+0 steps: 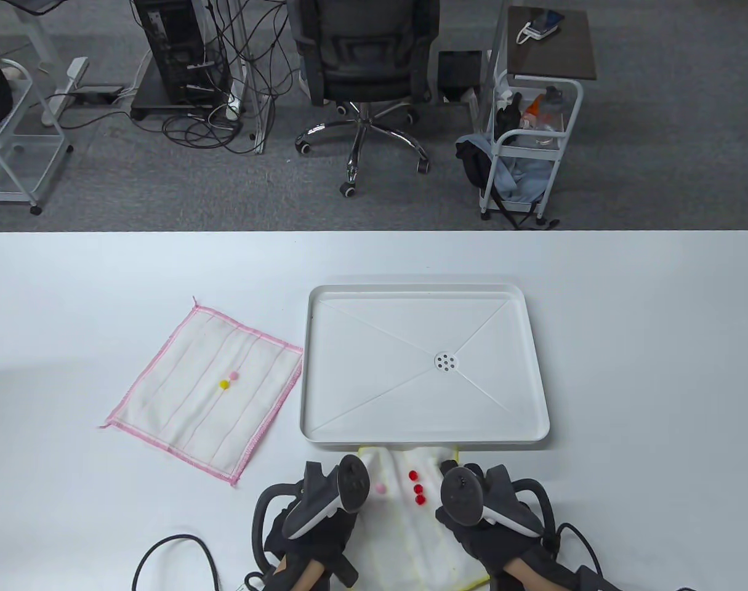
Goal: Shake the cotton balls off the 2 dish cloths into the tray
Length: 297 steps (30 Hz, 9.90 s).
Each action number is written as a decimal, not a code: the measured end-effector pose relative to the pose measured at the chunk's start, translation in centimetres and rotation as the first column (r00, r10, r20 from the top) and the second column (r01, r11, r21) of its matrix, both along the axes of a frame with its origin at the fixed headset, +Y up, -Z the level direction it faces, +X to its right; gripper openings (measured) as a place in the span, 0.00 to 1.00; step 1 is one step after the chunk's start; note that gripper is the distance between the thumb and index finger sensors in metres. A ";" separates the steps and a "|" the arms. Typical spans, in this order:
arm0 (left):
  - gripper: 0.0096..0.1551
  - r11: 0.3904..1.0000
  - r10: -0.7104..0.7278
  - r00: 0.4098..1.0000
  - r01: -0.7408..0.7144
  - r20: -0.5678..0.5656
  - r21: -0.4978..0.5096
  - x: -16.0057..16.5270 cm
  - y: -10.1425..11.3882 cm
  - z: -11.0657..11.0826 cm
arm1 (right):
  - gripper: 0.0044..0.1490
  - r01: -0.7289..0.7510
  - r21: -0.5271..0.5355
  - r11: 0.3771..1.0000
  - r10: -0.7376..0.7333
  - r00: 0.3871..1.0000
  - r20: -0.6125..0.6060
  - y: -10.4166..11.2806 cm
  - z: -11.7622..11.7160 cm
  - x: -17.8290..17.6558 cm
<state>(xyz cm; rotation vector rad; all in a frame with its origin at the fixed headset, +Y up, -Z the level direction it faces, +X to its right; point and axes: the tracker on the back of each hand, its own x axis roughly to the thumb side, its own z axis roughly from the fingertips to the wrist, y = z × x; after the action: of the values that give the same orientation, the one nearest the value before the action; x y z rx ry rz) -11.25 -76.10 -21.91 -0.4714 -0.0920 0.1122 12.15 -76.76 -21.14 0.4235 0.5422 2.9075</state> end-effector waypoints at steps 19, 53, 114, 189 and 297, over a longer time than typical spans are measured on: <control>0.28 0.864 0.430 0.898 -0.439 -0.092 -0.245 -2.4 2.4 -0.9 | 0.32 0.326 -0.113 0.939 -0.328 0.945 -0.001 1.9 -0.1 0.3; 0.28 0.686 0.613 0.702 -0.700 -0.362 -0.196 -3.0 7.9 -11.2 | 0.30 0.472 -0.065 0.879 -0.448 0.865 0.227 8.4 -11.3 2.0; 0.27 0.351 0.859 0.498 -0.743 0.120 0.570 1.3 12.2 -11.1 | 0.29 0.725 0.440 0.530 -0.780 0.621 -0.083 9.3 -11.3 5.9; 0.52 0.942 -0.178 0.970 0.120 0.165 0.313 -5.8 1.2 -1.1 | 0.49 -0.031 0.169 0.985 0.015 0.995 0.097 1.5 -1.1 13.8; 0.44 0.963 -0.266 0.963 0.268 0.047 -0.036 -5.2 0.3 0.8 | 0.49 -0.062 0.152 0.986 0.034 0.982 0.185 1.1 -1.4 15.0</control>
<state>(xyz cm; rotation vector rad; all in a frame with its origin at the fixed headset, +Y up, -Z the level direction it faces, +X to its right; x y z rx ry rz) -16.42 -75.77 -21.07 -0.5243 -0.0659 -0.1614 27.10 -75.68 -22.53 0.1615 0.3015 3.0058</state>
